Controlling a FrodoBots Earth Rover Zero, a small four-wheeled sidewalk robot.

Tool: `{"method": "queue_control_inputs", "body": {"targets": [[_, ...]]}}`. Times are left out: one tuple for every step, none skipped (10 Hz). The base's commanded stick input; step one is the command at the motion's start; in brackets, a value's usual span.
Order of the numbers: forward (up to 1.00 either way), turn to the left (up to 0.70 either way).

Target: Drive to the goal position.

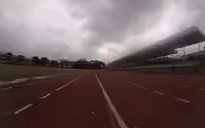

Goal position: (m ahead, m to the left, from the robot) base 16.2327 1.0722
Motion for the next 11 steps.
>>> {"method": "queue_control_inputs", "body": {"targets": [[0.70, 0.00], [0.70, 0.00], [0.70, 0.00], [0.70, 0.00], [0.70, 0.00], [0.70, 0.00], [0.70, 0.00], [0.70, 0.00], [0.70, 0.00], [0.70, 0.00], [0.70, 0.00]]}}
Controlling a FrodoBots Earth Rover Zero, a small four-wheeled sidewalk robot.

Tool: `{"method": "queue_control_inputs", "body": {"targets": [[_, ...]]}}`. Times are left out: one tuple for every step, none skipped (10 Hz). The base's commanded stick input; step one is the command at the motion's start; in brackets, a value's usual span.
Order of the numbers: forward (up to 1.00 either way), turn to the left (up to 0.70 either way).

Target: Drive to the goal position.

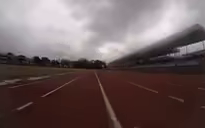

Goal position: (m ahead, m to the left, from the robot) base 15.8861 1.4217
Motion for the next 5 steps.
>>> {"method": "queue_control_inputs", "body": {"targets": [[0.70, 0.00], [0.70, 0.00], [0.70, 0.00], [0.70, 0.00], [0.70, 0.00]]}}
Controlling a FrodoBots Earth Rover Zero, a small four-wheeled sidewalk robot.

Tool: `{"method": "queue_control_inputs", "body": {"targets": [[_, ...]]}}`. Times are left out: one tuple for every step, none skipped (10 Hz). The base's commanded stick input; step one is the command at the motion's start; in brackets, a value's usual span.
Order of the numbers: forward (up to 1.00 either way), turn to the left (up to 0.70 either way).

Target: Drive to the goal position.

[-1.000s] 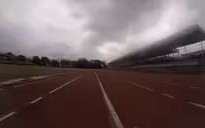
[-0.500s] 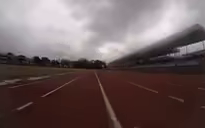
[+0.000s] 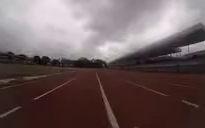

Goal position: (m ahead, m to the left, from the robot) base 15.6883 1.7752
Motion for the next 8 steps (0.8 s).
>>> {"method": "queue_control_inputs", "body": {"targets": [[0.70, 0.00], [0.70, 0.00], [0.70, 0.00], [0.70, 0.00], [0.70, 0.00], [0.70, 0.00], [0.70, 0.00], [0.70, 0.00]]}}
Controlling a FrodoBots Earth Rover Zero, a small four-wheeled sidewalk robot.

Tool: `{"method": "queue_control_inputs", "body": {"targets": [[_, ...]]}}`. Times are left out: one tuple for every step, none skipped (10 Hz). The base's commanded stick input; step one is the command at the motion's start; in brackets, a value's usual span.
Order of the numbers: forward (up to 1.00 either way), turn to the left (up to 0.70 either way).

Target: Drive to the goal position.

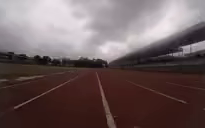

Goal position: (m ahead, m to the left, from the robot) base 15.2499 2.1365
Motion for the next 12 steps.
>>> {"method": "queue_control_inputs", "body": {"targets": [[0.70, 0.00], [0.70, 0.00], [0.70, 0.00], [0.70, 0.00], [0.70, 0.00], [0.70, 0.00], [0.70, 0.00], [0.70, 0.00], [0.70, 0.00], [0.70, 0.00], [0.70, 0.00], [0.70, 0.00]]}}
